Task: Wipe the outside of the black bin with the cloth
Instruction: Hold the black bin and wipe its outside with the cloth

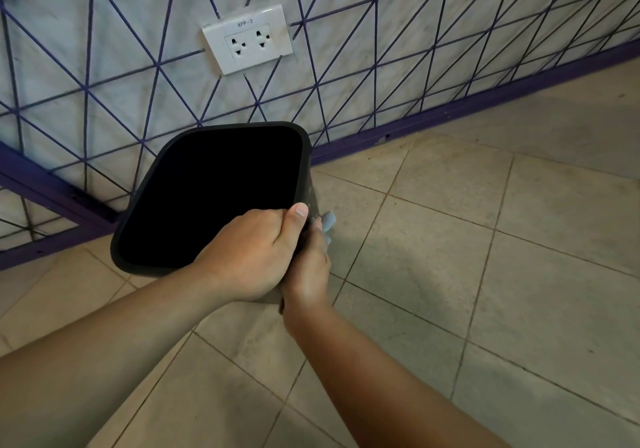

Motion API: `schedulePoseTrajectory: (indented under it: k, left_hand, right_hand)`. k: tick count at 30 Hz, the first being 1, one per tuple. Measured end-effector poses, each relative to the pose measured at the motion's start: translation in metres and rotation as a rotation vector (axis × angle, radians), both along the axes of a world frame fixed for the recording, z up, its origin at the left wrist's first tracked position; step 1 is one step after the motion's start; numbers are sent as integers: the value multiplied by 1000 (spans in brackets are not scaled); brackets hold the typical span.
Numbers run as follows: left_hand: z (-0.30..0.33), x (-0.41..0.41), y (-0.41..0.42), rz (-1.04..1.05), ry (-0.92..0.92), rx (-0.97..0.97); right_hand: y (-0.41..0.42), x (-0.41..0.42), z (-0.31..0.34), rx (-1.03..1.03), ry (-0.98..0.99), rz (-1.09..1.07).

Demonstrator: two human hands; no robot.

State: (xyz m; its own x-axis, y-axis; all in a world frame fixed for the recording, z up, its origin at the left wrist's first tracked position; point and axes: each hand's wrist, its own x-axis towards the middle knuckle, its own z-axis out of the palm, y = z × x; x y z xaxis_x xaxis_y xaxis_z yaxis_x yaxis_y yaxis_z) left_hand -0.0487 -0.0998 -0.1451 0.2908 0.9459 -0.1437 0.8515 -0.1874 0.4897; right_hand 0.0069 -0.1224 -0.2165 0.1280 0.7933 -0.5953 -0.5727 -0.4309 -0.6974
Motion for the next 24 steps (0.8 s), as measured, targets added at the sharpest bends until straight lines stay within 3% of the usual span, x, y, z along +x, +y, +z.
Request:
schedulePoseTrajectory:
  k: [4,9,13,24]
  left_hand:
    - [-2,-3,1,14,-23,-21]
    - [-2,-1,2,-22,-20,15]
    - [-3,-3,3,-12,-62,-31]
    - [-5,-9,9,-41,-19,-18]
  right_hand:
    - [-17,-8,14,77,44,-52]
    - [-1,0,13,-61,59,-19]
    - [-11,-6,23,-19,142,-37]
    - [-5,-4,12,32,38,-105]
